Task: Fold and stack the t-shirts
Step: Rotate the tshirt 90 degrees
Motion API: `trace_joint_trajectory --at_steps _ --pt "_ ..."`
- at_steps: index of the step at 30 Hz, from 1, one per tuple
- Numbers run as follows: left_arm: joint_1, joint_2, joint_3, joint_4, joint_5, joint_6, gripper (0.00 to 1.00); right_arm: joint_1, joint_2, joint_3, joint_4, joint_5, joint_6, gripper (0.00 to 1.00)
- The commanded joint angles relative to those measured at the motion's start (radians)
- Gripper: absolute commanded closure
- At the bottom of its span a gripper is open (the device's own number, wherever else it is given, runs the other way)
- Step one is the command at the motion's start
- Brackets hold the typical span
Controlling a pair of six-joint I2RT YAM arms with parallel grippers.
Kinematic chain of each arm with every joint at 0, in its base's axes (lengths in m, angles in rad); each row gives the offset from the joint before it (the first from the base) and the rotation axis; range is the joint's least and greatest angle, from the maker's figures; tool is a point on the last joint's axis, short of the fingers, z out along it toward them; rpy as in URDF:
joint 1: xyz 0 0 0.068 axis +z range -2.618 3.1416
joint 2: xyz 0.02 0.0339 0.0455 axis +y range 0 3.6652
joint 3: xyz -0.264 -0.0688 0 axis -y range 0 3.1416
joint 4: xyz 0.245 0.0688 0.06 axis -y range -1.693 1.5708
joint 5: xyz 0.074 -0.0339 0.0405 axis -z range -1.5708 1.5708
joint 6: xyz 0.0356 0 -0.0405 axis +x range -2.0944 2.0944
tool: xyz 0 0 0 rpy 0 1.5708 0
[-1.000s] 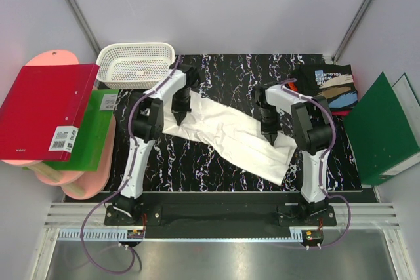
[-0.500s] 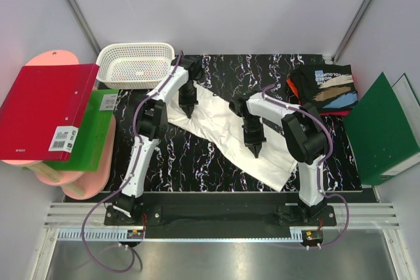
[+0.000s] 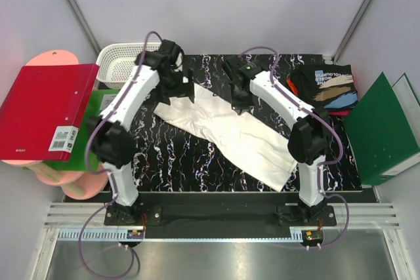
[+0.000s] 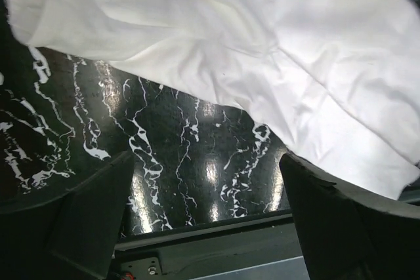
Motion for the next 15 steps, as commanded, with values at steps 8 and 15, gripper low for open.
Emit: trace_joint_trajectory --at_steps 8,15 --pt "0.117 -0.425 -0.267 0.035 -0.068 -0.009 1.00 0.001 0.594 0.808 0.061 -0.250 -0.163 1.00" --pt "0.128 -0.506 -0.394 0.004 -0.076 -0.027 0.28 -0.004 0.666 0.846 0.193 -0.310 -0.211 0.80"
